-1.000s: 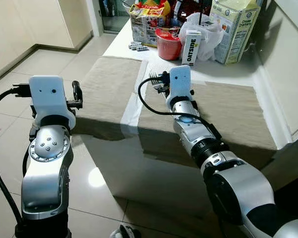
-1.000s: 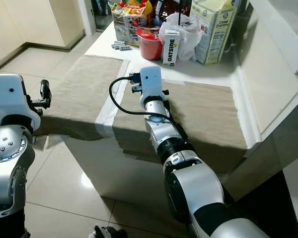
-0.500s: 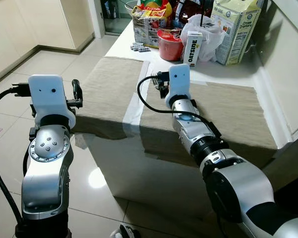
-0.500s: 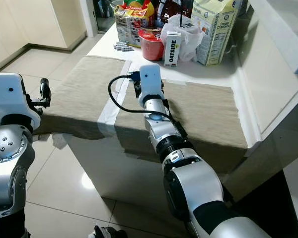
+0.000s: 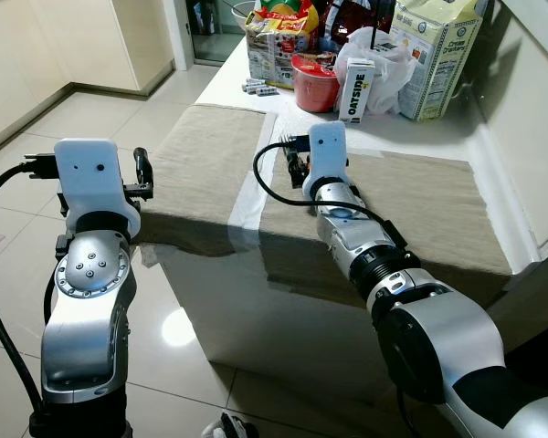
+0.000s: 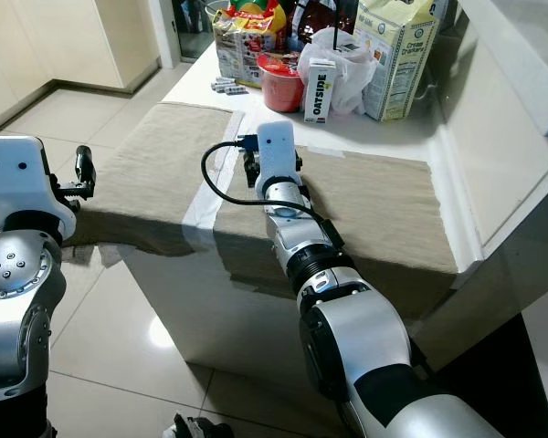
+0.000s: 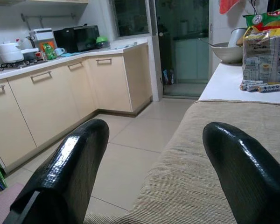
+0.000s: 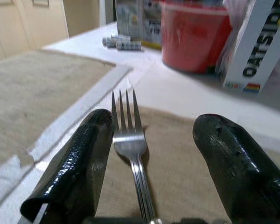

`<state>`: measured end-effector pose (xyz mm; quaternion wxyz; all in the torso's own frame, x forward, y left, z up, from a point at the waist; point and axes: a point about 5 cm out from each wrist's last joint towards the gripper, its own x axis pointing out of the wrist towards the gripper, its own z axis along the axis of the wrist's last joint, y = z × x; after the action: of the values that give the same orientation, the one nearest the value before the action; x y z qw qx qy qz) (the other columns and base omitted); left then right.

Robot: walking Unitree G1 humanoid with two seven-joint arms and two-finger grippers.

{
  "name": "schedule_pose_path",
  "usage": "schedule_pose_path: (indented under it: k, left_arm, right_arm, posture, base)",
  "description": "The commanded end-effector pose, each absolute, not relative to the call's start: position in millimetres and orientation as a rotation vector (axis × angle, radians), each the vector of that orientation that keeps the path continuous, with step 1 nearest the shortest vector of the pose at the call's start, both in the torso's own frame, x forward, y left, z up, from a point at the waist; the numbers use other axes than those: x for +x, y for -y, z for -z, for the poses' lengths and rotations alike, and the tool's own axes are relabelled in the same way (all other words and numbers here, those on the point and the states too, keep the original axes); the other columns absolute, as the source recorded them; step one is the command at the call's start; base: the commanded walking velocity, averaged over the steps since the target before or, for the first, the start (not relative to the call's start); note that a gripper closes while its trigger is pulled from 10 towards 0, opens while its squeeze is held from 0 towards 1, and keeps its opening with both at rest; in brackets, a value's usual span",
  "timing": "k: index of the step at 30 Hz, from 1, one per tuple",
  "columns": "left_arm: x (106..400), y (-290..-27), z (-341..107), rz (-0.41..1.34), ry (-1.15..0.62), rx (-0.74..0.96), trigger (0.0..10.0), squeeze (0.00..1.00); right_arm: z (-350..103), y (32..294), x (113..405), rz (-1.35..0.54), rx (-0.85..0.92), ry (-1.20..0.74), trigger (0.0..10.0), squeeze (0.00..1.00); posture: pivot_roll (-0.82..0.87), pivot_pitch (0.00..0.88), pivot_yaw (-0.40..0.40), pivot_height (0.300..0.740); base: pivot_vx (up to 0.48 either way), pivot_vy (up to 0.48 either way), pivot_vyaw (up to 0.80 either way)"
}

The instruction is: Setting the table

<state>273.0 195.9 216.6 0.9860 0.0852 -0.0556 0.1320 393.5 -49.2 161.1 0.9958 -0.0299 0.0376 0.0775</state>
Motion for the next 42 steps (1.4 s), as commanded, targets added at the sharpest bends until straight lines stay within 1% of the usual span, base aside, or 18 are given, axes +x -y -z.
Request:
schedule_pose_path:
  k: [1, 4, 12, 13, 15, 16, 20, 24, 25, 32, 42]
  left_arm:
    - [273.0, -196.2, -217.6, -0.271, 0.115, 0.177, 10.0, 0.00]
    - [272.9, -196.3, -217.8, -0.272, 0.116, 0.178, 10.0, 0.00]
    - [272.4, -198.0, -219.0, -0.277, 0.119, 0.182, 10.0, 0.00]
    - [272.3, -197.9, -219.3, -0.278, 0.119, 0.182, 10.0, 0.00]
    - [272.3, -197.9, -219.4, -0.278, 0.119, 0.182, 10.0, 0.00]
    - [272.2, -198.1, -219.7, -0.277, 0.119, 0.182, 10.0, 0.00]
    - [272.2, -198.7, -220.0, -0.277, 0.119, 0.183, 10.0, 0.00]
    - [272.6, -198.1, -220.3, -0.274, 0.119, 0.183, 10.0, 0.00]
    - [272.9, -197.9, -220.3, -0.274, 0.118, 0.181, 10.0, 0.00]
    - [273.2, -197.6, -220.3, -0.273, 0.117, 0.176, 10.0, 0.00]
    - [274.3, -198.0, -221.0, -0.274, 0.119, 0.179, 10.0, 0.00]
  right_arm:
    - [-159.3, 49.9, 394.8, -0.155, -0.045, -0.129, 10.0, 0.00]
    - [-150.0, 51.8, 392.8, -0.150, -0.029, -0.190, 10.0, 0.00]
    - [-141.8, 54.1, 390.9, -0.147, -0.017, -0.252, 10.0, 0.00]
    - [-134.4, 53.5, 388.3, -0.154, 0.019, -0.312, 10.0, 0.00]
    - [-131.2, 53.3, 387.0, -0.155, 0.033, -0.334, 10.0, 0.00]
    - [-123.4, 51.9, 383.6, -0.167, 0.067, -0.392, 10.0, 0.00]
    - [-113.9, 48.6, 378.3, -0.202, 0.057, -0.444, 10.0, 0.00]
    - [-99.3, 46.0, 370.0, -0.236, 0.083, -0.528, 10.0, 0.00]
    - [-89.0, 46.5, 364.2, -0.249, 0.088, -0.577, 0.0, 0.00]
    - [-76.8, 48.1, 357.0, -0.264, 0.110, -0.622, 0.0, 0.00]
    - [-81.5, 47.9, 359.9, -0.290, 0.025, -0.536, 0.0, 0.00]
  posture:
    - [0.13, 0.022, 0.019, 0.740]
    - [0.14, 0.025, 0.018, 0.740]
    - [0.14, 0.027, 0.016, 0.740]
    - [0.14, 0.027, 0.016, 0.740]
    - [0.14, 0.027, 0.016, 0.740]
    - [0.14, 0.029, 0.019, 0.740]
    - [0.14, 0.030, 0.021, 0.740]
    - [0.14, 0.033, 0.022, 0.740]
    - [0.14, 0.036, 0.020, 0.740]
    - [0.14, 0.036, 0.020, 0.740]
    - [0.14, 0.047, 0.022, 0.740]
  base:
    - [0.000, 0.000, 0.00]
    - [0.000, 0.000, 0.00]
    - [0.000, 0.000, 0.00]
    - [0.000, 0.000, 0.00]
    - [0.000, 0.000, 0.00]
    - [0.000, 0.000, 0.00]
    - [0.000, 0.000, 0.00]
    - [0.000, 0.000, 0.00]
    - [0.000, 0.000, 0.00]
    - [0.000, 0.000, 0.00]
    - [0.000, 0.000, 0.00]
